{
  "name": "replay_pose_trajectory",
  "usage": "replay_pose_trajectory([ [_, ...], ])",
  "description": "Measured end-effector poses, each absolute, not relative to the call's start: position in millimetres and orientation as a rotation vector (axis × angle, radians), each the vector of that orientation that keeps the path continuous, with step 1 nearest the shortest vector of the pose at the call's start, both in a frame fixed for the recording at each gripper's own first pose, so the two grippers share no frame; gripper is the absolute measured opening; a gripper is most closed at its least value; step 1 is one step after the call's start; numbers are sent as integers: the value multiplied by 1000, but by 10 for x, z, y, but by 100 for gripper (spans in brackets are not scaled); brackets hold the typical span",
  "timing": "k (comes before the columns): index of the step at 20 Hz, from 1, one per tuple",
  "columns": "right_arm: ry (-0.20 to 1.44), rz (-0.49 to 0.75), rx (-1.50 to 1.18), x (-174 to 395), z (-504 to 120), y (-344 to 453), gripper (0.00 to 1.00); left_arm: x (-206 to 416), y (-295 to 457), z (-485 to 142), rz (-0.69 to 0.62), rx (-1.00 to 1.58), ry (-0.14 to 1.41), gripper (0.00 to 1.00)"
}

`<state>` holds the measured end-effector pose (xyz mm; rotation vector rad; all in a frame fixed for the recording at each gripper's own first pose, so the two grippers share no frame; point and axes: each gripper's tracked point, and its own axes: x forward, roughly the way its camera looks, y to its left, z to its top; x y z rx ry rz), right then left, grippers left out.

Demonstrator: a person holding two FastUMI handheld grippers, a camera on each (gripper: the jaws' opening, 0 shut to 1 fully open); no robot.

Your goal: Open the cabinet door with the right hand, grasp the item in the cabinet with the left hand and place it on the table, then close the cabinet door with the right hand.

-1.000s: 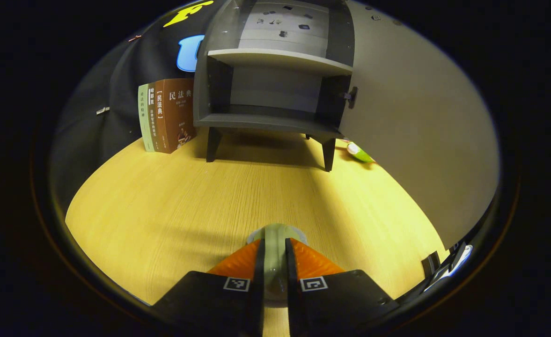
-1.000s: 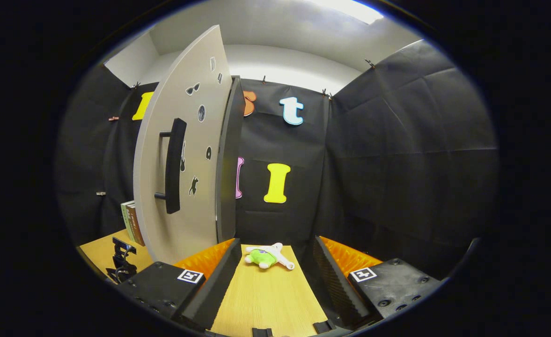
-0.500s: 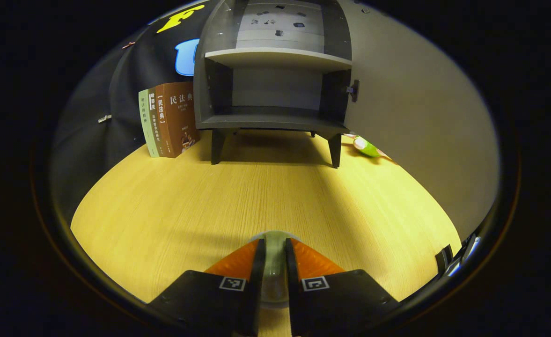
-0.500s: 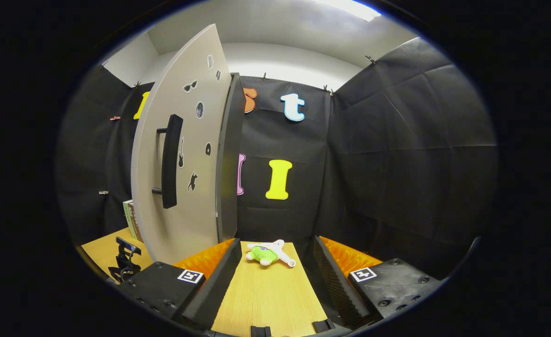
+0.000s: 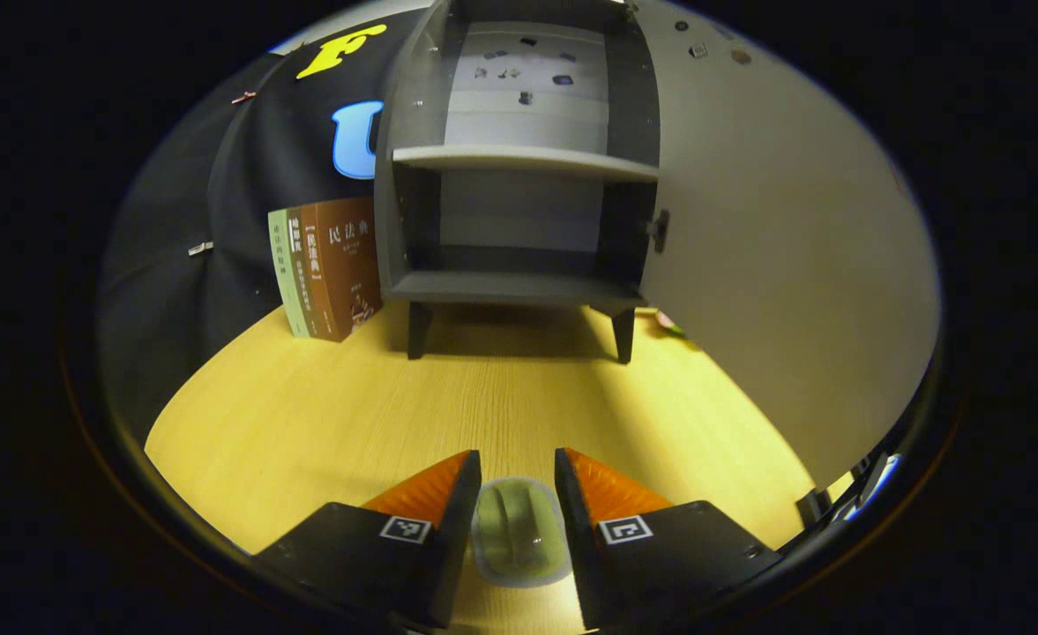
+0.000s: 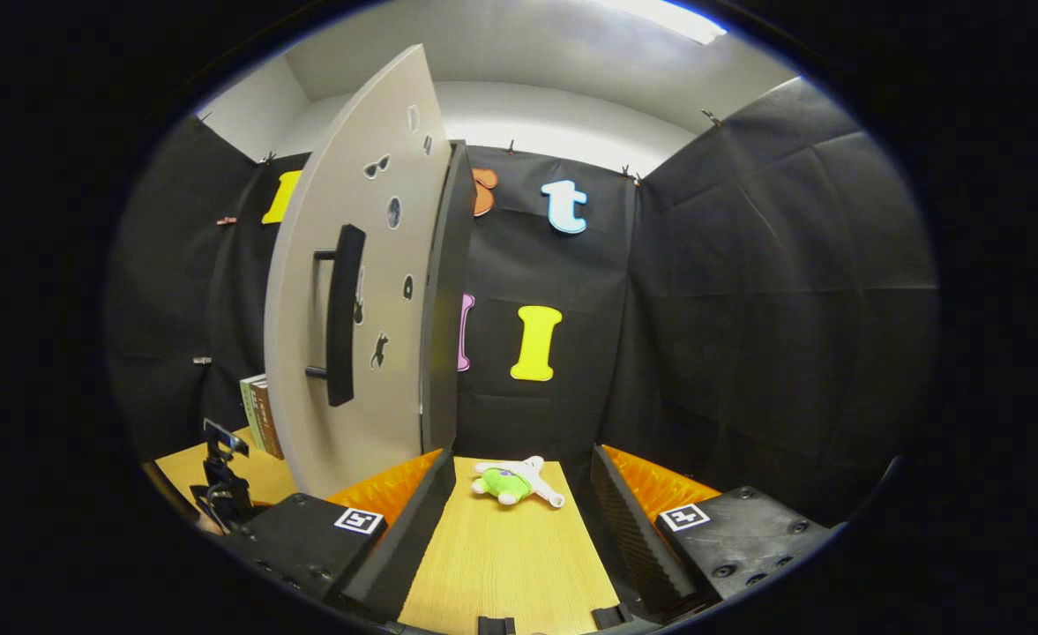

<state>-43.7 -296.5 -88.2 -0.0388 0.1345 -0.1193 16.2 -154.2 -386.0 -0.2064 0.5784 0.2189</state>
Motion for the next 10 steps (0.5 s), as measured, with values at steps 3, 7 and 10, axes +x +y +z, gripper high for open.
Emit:
replay_pose_trajectory([
  [3, 111, -64, -36, -417, -744, -2721, 98, 218, -1480, -3325, 164, -222, 511, 71],
  [7, 110, -9, -48, -425, -619, -2415, 98, 185, -1216, -2542, 150, -196, 401, 80],
  [10, 101, 16, -62, -402, -505, -2247, 97, 211, -1061, -1982, 126, -183, 300, 92],
])
